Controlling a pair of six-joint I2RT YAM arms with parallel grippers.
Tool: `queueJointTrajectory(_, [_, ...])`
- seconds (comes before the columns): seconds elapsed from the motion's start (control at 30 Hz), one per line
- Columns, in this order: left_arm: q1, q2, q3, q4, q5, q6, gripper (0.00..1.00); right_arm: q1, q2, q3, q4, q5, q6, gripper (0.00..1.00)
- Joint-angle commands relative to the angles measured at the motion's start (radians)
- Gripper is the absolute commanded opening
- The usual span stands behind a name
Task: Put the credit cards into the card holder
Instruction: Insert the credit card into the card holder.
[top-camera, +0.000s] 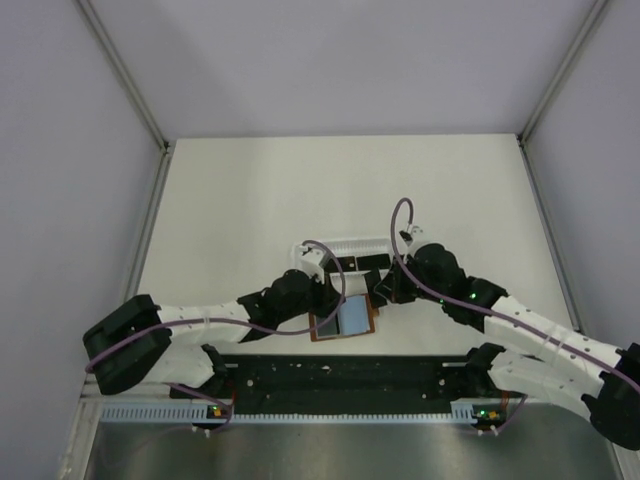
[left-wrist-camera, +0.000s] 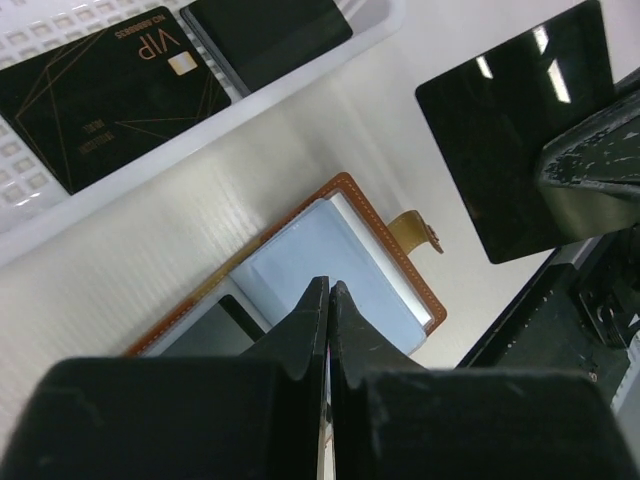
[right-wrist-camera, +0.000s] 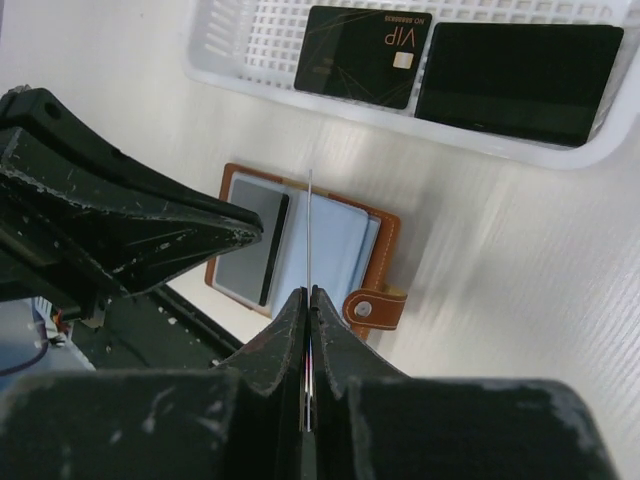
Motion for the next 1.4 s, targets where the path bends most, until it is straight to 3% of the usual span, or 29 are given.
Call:
queueJointTrajectory(0.0, [-0.037, 0.007, -0.001, 0.104, 0.007, -0.018, 0.0, 0.047, -0.005, 0.014, 0.082, 0.045, 0.075, 0.0])
queueJointTrajectory(0.47, [-0.121, 0.18, 0.03, 0.175, 0.008, -0.031, 0.0, 0.094, 0.098, -0.059, 0.068, 0.138, 0.236, 0.0])
queueJointTrajectory(1.07, [-0.12, 0.249, 0.111, 0.163, 0.008, -0.013, 0.0, 0.102, 0.193, -0.154, 0.197, 0.071, 0.254, 0.0])
queueJointTrajectory(1.37, [-0.118, 0.321, 0.134, 0.12, 0.019, 0.008, 0.0, 0.102, 0.233, -0.155, 0.177, 0.08, 0.256, 0.0])
